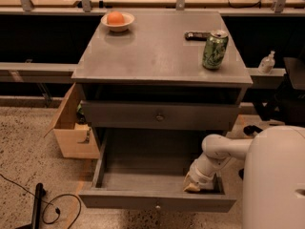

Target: Open middle drawer

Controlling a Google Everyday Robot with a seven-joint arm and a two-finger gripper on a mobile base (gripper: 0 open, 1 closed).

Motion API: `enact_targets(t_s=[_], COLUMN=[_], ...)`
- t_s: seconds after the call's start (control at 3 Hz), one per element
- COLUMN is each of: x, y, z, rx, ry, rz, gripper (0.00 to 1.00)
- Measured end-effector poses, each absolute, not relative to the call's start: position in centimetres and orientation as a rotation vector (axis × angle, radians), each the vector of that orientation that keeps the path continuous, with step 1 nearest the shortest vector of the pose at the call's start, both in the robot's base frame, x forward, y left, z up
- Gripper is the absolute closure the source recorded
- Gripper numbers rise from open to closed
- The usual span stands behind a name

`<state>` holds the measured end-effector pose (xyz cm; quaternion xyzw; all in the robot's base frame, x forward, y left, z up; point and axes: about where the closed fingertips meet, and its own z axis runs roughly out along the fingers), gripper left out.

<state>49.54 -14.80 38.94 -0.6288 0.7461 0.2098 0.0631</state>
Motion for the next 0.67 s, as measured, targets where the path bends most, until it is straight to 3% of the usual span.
enact_targets(t_s=[0.67], x=[49.54], y=[-14.80], z=[38.94], rx=[-1.900], ry=[2.254], rz=[0.634], gripper=[1.00])
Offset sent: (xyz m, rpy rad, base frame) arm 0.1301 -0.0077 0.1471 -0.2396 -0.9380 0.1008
